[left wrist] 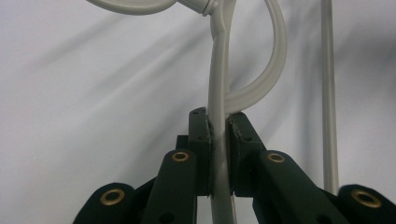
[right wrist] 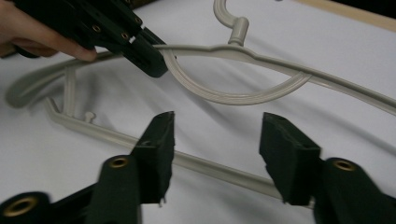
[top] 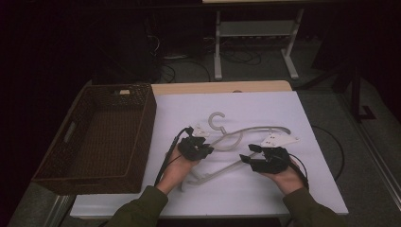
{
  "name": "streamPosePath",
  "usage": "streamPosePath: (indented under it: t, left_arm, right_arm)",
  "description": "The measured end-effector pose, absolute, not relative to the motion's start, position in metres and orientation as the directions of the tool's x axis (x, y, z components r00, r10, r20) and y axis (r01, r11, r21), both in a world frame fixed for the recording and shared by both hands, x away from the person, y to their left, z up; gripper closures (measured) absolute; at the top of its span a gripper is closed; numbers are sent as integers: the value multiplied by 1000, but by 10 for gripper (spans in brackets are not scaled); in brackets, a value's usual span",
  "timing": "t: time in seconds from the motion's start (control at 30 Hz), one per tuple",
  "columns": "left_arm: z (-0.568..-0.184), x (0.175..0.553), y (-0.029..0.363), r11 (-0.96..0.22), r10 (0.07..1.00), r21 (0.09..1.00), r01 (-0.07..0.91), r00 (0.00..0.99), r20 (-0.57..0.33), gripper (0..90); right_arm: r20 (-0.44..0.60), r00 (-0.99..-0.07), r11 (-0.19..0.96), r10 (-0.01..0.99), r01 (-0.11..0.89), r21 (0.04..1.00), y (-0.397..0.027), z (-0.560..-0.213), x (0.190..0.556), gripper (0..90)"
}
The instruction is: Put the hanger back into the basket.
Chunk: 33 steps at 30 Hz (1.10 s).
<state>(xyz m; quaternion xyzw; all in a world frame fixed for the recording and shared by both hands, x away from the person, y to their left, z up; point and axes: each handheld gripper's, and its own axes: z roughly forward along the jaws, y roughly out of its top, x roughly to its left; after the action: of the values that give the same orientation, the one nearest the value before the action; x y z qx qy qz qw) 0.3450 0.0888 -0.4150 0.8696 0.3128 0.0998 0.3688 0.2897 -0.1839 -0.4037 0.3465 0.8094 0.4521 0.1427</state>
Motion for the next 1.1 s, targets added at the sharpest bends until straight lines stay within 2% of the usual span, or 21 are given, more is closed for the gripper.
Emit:
streamPosePath:
  t: [0.13,0.37,0.67,0.87,1.1]
  left_arm:
    - [-410,345,91,-523,622,707,476,780,-65,817]
    - [-401,346,98,-505,639,709,493,765,-77,818]
    - [-373,351,116,-491,673,709,507,737,-61,817]
    - [-354,356,129,-457,697,715,529,713,-83,818]
    - [-331,359,146,-440,716,718,540,693,-82,818]
  right_arm:
    - [99,-727,313,680,410,857,-188,-398,285,326]
    - [103,-725,289,681,396,871,-194,-396,275,267]
    - [113,-717,275,688,401,874,-202,-396,272,255]
    - [119,-713,260,690,399,880,-204,-395,272,243]
    - [126,-695,232,708,398,888,-208,-396,270,139]
